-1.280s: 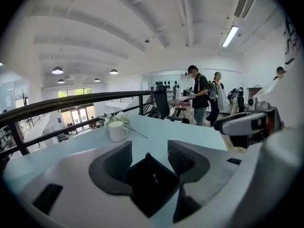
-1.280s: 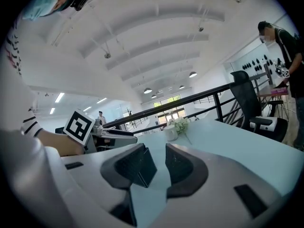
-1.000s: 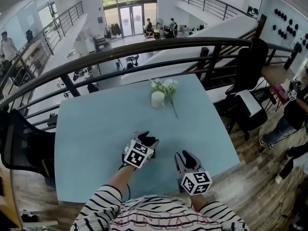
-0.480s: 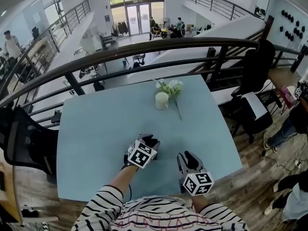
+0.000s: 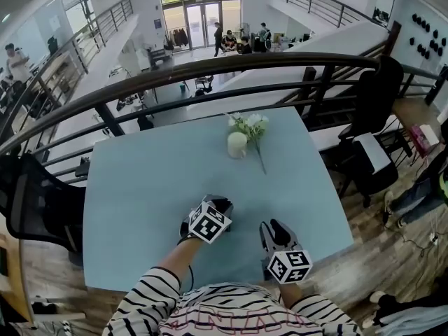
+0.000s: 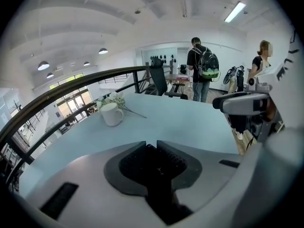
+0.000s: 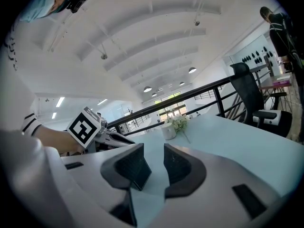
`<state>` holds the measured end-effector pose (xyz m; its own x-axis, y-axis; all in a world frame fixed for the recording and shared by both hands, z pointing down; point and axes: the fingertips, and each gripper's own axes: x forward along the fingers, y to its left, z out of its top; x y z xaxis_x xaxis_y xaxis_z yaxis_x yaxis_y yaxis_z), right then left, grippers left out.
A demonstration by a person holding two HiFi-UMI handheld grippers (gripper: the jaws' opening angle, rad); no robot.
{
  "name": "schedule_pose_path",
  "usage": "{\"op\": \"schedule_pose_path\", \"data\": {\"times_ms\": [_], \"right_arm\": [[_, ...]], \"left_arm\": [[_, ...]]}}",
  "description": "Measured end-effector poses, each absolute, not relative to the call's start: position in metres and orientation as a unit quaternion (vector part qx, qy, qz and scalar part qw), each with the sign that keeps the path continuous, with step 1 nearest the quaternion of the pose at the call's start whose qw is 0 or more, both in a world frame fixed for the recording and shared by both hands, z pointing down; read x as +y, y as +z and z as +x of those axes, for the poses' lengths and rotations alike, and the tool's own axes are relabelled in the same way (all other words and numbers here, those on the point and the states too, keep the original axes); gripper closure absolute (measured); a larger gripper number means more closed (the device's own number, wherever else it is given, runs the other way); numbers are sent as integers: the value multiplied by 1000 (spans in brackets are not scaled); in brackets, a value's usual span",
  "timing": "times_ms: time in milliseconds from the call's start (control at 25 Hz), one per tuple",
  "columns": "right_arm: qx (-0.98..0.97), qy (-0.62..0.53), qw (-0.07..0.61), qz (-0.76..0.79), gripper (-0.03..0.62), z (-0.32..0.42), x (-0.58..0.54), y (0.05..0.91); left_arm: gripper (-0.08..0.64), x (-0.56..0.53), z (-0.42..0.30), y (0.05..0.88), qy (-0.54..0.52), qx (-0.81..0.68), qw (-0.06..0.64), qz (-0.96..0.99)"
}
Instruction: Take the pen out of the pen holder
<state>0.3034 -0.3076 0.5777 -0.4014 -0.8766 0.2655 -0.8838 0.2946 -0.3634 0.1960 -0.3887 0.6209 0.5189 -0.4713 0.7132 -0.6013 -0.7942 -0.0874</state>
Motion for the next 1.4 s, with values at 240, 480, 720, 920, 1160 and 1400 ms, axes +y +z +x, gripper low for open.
{"op": "schedule_pose_path", "data": {"times_ms": [240, 480, 720, 920, 1160, 1400], "right_arm": [[-799, 235, 8, 553, 451, 303, -303, 581], [-793, 240, 0, 560, 451, 303, -302, 578], [-785, 236, -6, 573, 451, 303, -297, 573], [-778, 233, -13, 583, 451, 301, -290, 570], [-773, 222, -21, 594, 451, 288, -284, 560], [-772, 210, -26, 600, 451, 264, -274, 550]], "left_arm": [[489, -386, 193, 622, 376, -312, 90, 868], [502, -389, 193, 613, 348, -321, 95, 876], [503, -388, 197, 601, 303, -322, 89, 892], [503, -385, 193, 582, 263, -333, 91, 901], [503, -378, 176, 557, 215, -345, 79, 910], [503, -366, 147, 530, 171, -357, 67, 916]]}}
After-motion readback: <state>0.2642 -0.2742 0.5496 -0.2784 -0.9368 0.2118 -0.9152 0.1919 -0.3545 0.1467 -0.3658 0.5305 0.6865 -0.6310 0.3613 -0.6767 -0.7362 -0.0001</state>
